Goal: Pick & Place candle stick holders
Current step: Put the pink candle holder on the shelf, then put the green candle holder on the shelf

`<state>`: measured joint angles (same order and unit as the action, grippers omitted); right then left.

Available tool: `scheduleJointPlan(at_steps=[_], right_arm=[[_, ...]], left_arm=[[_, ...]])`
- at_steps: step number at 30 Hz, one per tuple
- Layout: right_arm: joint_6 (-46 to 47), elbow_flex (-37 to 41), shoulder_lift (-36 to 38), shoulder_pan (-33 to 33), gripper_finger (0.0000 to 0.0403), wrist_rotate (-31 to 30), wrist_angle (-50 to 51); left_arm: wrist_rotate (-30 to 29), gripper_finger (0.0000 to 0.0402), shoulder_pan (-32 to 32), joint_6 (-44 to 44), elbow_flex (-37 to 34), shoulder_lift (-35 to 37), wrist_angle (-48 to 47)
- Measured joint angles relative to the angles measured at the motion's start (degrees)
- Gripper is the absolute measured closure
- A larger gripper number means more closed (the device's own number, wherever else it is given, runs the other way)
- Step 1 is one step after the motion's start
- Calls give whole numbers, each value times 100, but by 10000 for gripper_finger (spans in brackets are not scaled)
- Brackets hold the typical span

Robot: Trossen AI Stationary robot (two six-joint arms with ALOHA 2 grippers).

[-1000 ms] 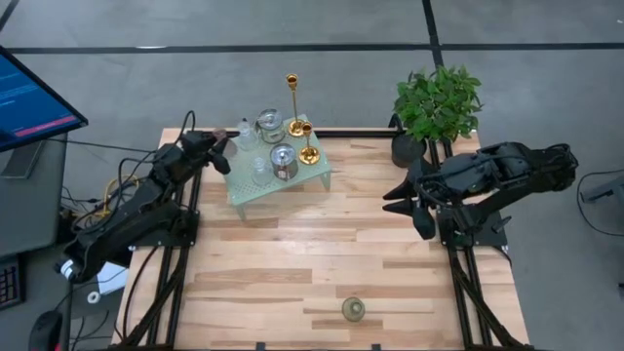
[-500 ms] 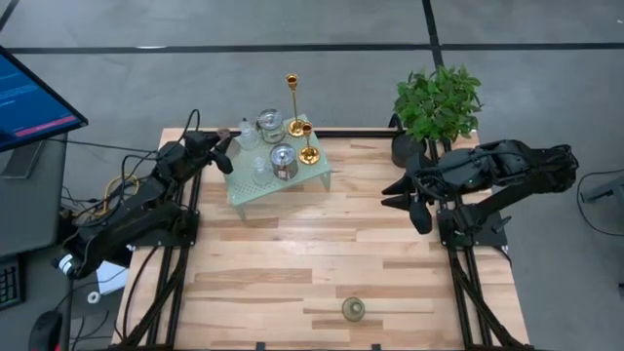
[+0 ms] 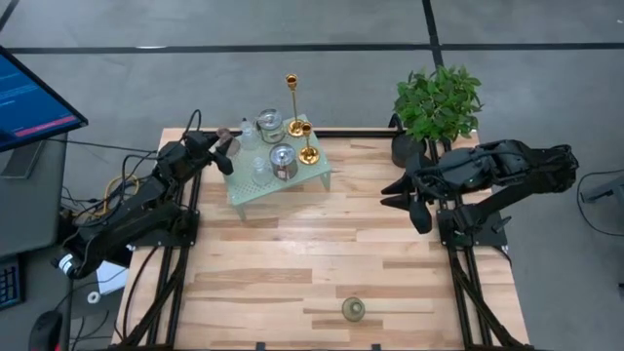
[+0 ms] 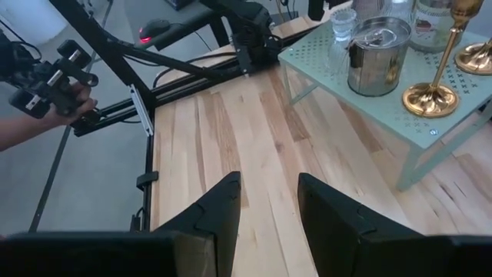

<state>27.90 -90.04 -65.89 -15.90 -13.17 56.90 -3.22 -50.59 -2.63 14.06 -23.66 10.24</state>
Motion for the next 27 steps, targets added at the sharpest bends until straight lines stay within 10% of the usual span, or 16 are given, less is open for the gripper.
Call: scheduleJointPlan(at_steps=[27], right_arm=[[-139,0,0,0,281,130,-94]], left_arm=[[-160,143,4,-189,988,188,-2105]])
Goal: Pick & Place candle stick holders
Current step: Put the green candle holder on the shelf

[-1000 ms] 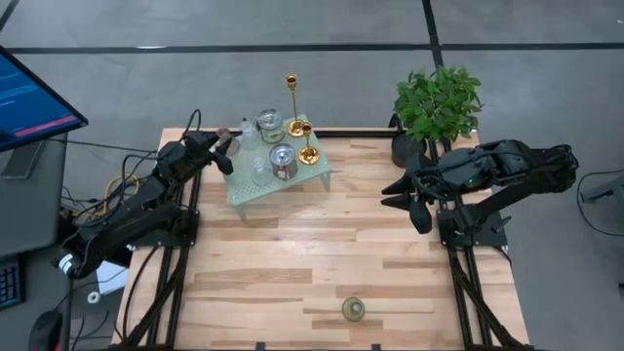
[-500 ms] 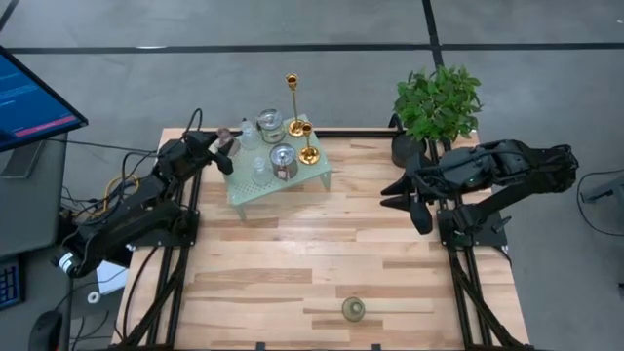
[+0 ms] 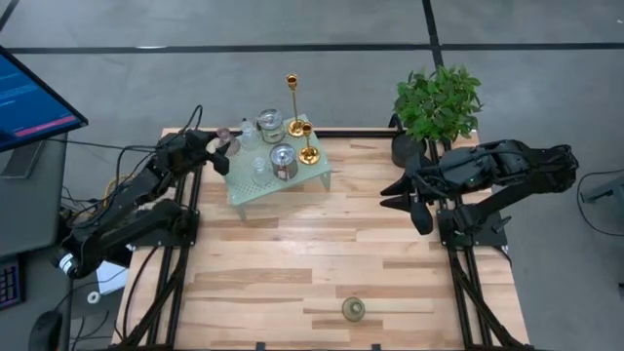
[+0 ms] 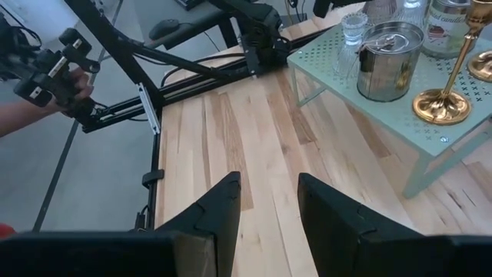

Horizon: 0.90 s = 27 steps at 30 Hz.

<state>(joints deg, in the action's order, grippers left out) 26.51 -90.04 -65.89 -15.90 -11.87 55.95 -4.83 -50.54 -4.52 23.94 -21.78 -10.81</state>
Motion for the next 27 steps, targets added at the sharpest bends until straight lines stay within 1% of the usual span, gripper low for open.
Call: scheduleJointPlan(at_steps=[4,7,11,13,15,18,20,24,27], right_arm=[[-12,0,0,0,281,1,1],[-12,0,0,-2,281,1,-5],[-11,0,0,-2,281,-3,-57],[49,0,-19,-2,281,-27,141],[262,-2,-127,16,281,-196,482],[552,2,-386,19,281,-237,1161],[641,2,-575,17,281,-165,1435],[657,2,-962,-171,281,4,1828],[880,6,-1224,-378,280,19,2138]], left_arm=[[-78,143,0,-81,207,273,-448],[-28,143,0,82,243,499,-624],[418,143,0,607,247,763,-755],[692,143,0,896,248,908,-850],[989,143,0,1157,313,1046,-1205],[1657,143,0,1560,601,1150,-1919],[2288,143,0,1884,770,1203,-2226],[3558,144,0,2542,1055,1274,-2264],[4267,156,0,3050,1280,1279,-2268]])
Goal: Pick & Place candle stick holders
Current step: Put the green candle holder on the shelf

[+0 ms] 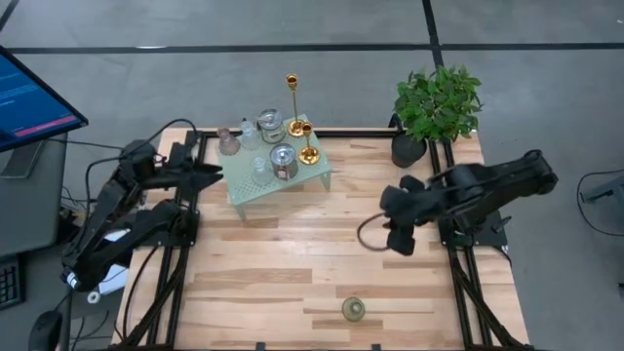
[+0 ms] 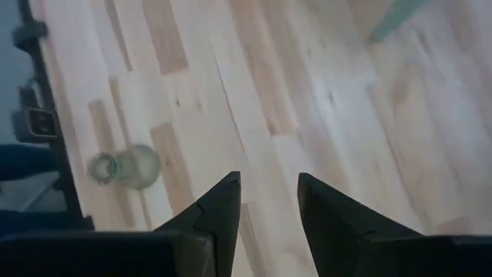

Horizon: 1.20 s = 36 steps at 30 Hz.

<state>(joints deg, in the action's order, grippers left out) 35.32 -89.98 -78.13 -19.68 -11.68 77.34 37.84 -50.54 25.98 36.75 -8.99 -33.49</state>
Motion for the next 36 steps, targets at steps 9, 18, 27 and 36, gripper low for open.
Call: scheduleJointPlan(at_steps=[9,18,27,36], right_arm=[[864,503,-568,-438,217,342,-142],[1408,807,-722,-523,155,608,-1190],[1064,811,-1639,-488,169,1232,-1887],[1020,813,-2094,-642,170,1792,-2364]], left_arm=[[1596,203,0,1778,548,8,-14],[2182,211,0,3140,1264,13,6],[2066,211,-314,3123,1717,13,19],[2543,211,-983,2943,1730,13,36]])
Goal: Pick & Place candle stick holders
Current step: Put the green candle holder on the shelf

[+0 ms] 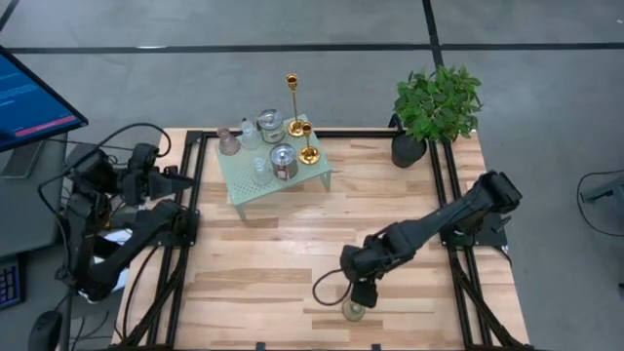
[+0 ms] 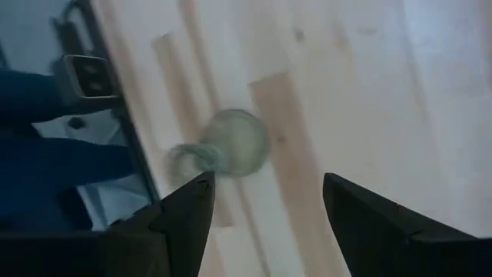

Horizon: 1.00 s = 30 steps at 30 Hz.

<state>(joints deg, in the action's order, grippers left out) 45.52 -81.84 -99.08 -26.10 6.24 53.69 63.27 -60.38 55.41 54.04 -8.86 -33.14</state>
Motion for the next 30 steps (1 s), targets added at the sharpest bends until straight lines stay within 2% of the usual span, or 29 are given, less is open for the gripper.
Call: scheduleJointPlan(at_steps=[10,30], right_arm=[[312,-6,-704,-288,170,305,-625],[270,0,-1018,-441,175,248,-555]], left_arm=[[136,211,-144,-407,0,0,16],[100,211,-146,-460,-4,-5,19]])
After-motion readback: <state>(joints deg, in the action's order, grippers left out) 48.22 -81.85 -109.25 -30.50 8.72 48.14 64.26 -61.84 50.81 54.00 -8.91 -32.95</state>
